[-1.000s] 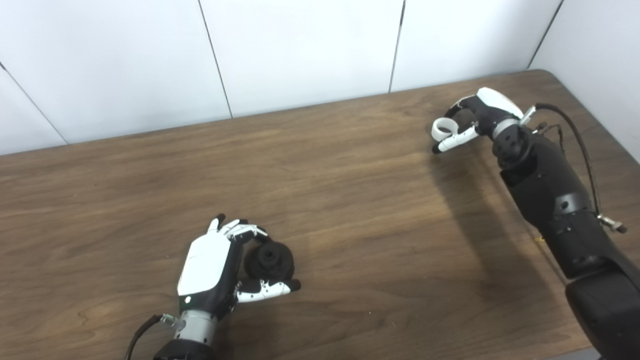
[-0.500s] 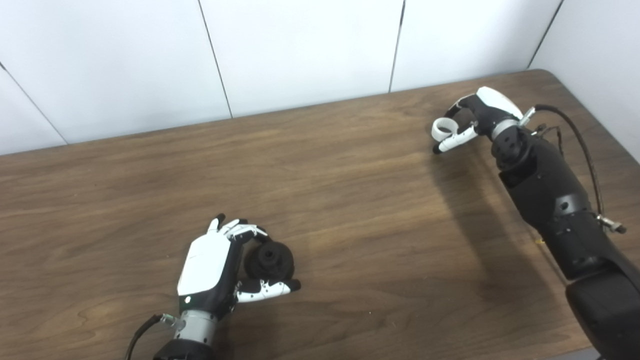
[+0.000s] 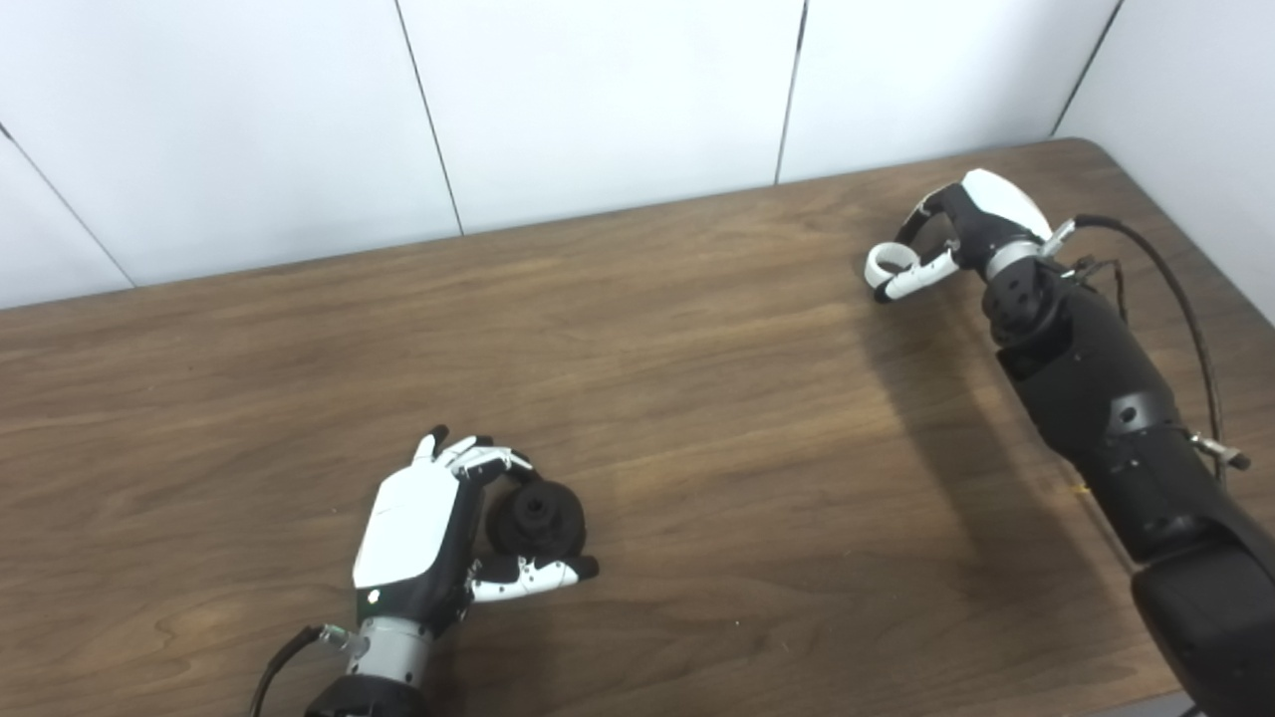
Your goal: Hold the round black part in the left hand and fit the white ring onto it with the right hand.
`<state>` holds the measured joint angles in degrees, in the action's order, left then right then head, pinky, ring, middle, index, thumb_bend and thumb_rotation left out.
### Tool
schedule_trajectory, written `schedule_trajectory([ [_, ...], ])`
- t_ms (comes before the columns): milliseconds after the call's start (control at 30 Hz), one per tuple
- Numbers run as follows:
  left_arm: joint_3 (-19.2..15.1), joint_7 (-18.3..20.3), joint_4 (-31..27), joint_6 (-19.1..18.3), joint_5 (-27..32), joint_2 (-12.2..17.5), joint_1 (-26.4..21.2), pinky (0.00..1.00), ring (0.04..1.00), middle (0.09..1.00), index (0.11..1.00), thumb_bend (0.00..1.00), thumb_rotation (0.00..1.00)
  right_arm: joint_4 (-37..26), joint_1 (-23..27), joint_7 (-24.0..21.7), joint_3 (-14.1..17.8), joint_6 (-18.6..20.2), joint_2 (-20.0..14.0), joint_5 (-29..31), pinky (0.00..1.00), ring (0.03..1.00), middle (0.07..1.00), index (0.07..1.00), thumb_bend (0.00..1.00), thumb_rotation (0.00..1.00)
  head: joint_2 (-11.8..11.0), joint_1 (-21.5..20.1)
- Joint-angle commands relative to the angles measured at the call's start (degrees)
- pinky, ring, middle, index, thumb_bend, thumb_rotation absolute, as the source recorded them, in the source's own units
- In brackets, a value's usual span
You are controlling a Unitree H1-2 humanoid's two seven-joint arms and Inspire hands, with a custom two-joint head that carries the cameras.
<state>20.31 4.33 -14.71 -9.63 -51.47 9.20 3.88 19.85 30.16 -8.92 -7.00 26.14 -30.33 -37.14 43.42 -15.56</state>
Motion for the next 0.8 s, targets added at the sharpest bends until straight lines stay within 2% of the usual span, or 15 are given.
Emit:
schedule_trajectory([
  [0,-0.7,1.6,2.8,-2.1,-1.1,1.6,1.4,1.00,0.864,0.729,0.483,0.52,0.05,-0.7,1.2,1.3,0.4,-0.8,-2.2,0.0,0.82,0.898,0.817,0.486,0.52,0.14,0.0,0.0],
  [233,-0.5,1.4,3.1,-1.9,-1.2,1.6,1.2,1.00,0.866,0.730,0.483,0.52,0.05,-2.8,0.3,1.2,-0.2,-2.1,-3.0,0.5,0.83,0.905,0.816,0.486,0.52,0.14,0.0,0.5],
  [400,-0.4,1.5,3.2,-1.9,-1.1,1.5,1.2,1.00,0.865,0.726,0.483,0.52,0.05,-10.2,0.2,-3.0,-3.2,-3.3,-4.1,0.1,0.83,0.908,0.819,0.486,0.52,0.13,0.1,1.0],
  [633,0.6,1.7,3.1,-2.9,-2.5,0.8,1.1,1.00,0.866,0.729,0.483,0.52,0.05,-24.1,2.6,-15.3,-9.1,0.5,-4.0,-2.9,0.86,0.918,0.813,0.486,0.52,0.14,0.5,3.5],
  [767,1.2,0.8,3.5,-2.8,-2.9,0.2,1.2,1.00,0.854,0.720,0.482,0.52,0.05,-30.7,2.9,-20.9,-9.9,0.8,-1.5,-5.7,0.91,0.918,0.809,0.486,0.52,0.14,0.7,5.2],
])
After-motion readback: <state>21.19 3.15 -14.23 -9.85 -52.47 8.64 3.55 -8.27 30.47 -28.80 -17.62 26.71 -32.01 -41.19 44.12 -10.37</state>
